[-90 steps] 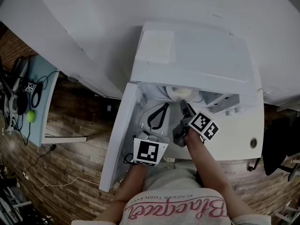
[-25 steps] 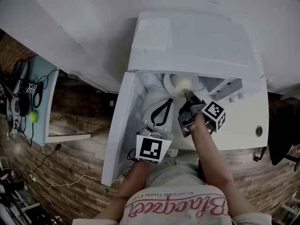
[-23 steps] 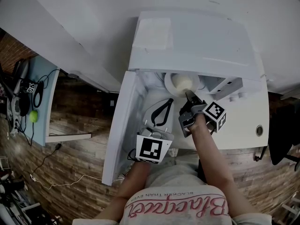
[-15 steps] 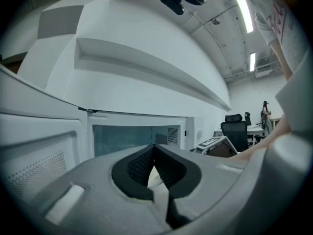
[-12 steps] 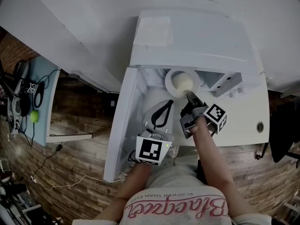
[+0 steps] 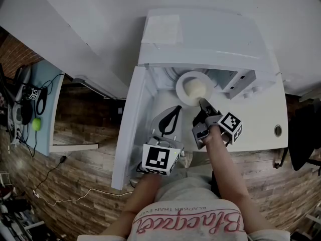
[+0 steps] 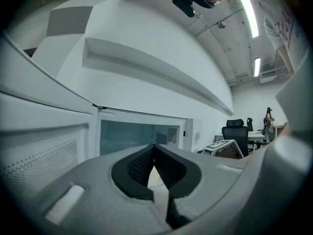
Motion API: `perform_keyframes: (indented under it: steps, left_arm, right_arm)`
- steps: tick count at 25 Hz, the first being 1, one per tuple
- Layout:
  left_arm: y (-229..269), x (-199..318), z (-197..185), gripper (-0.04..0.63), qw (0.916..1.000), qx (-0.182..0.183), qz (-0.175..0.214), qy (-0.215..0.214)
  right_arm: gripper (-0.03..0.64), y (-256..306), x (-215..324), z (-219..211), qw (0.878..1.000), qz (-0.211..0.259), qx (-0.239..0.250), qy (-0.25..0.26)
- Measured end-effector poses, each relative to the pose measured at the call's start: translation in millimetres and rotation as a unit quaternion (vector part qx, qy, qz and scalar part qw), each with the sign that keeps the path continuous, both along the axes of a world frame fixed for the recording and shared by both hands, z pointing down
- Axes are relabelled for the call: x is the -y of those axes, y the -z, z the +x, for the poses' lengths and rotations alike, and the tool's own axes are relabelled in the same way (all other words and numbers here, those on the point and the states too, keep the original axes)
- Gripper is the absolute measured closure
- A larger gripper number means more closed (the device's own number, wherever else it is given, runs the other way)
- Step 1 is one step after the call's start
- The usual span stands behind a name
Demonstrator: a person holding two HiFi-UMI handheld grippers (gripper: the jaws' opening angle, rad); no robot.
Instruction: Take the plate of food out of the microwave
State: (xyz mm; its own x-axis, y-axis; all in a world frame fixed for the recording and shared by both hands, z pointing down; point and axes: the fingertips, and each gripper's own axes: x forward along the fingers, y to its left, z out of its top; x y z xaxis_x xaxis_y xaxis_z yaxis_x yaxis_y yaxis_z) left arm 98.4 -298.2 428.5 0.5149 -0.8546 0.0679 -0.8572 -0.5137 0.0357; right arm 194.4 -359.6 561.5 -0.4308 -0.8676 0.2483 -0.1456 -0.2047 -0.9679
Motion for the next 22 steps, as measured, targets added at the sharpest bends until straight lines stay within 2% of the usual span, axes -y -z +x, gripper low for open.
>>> perform_keyframes:
  steps: [11, 22]
  left_arm:
    - [3.1, -15.4, 6.6, 0.591, 0.9998, -0.01, 0.005, -0.014]
    - [8.3, -17.6, 12.4, 0.591, 0.9996, -0.025, 0.01, -0.007]
  right_arm:
    - [0.597, 6.3, -21.9, 4.3, 1.0, 0.013, 0.009, -0.009]
    - [0.597, 18.3, -36.7, 10.2, 0.999, 0.026, 0.021, -0.002]
